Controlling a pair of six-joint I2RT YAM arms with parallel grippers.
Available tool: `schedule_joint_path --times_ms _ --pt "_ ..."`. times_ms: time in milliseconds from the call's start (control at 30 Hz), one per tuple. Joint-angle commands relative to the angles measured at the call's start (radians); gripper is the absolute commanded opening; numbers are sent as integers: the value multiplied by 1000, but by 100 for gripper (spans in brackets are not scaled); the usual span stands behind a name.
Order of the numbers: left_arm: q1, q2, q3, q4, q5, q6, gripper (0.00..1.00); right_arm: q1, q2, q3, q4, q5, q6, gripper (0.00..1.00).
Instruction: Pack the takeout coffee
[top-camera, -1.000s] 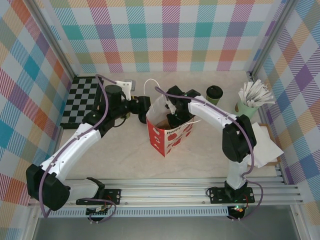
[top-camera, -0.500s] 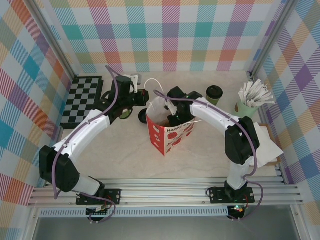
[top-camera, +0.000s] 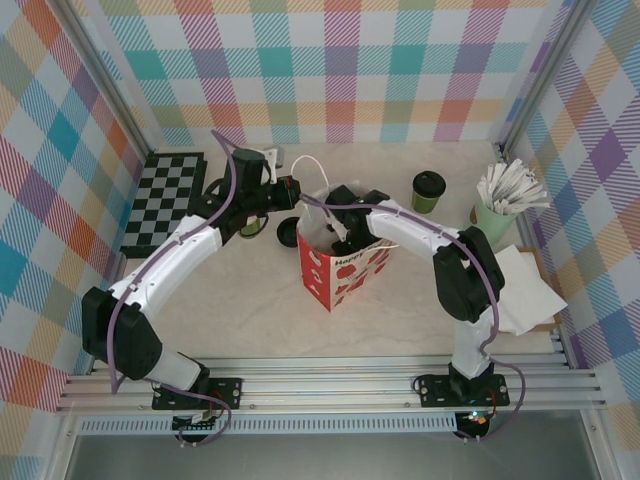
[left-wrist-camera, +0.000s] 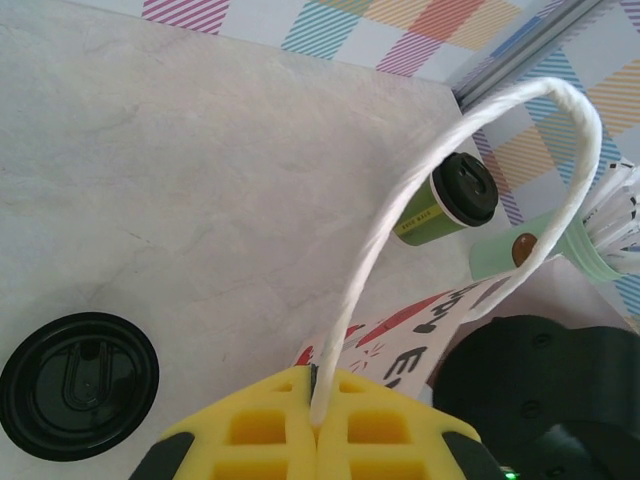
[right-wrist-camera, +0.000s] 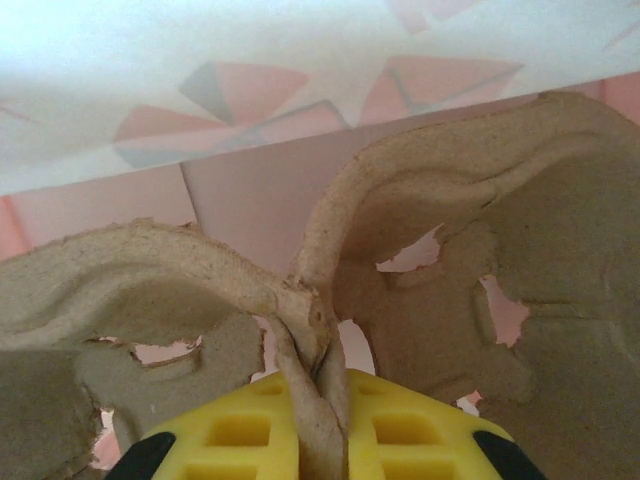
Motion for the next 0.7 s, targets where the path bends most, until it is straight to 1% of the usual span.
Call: schedule_joint_path --times_ms 0,133,267,333,467,567,667 --pt "0 11 28 -21 22 -11 0 7 46 33 -49 24 32 0" --pt "0 12 29 -32 10 -5 0 7 49 -15 -12 20 4 0" --pt "2 7 38 -51 -61 1 0 7 45 -73 39 26 -60 0" --pt "8 8 51 -56 -74 0 0 7 54 -74 39 40 -78 0" --pt "10 -4 54 -7 -40 19 0 7 57 -67 35 48 -71 0" --pt "10 -34 19 91 -6 19 0 7 45 -71 38 44 -49 0" --pt "10 -65 -17 177 59 22 0 8 47 -84 43 41 -29 2"
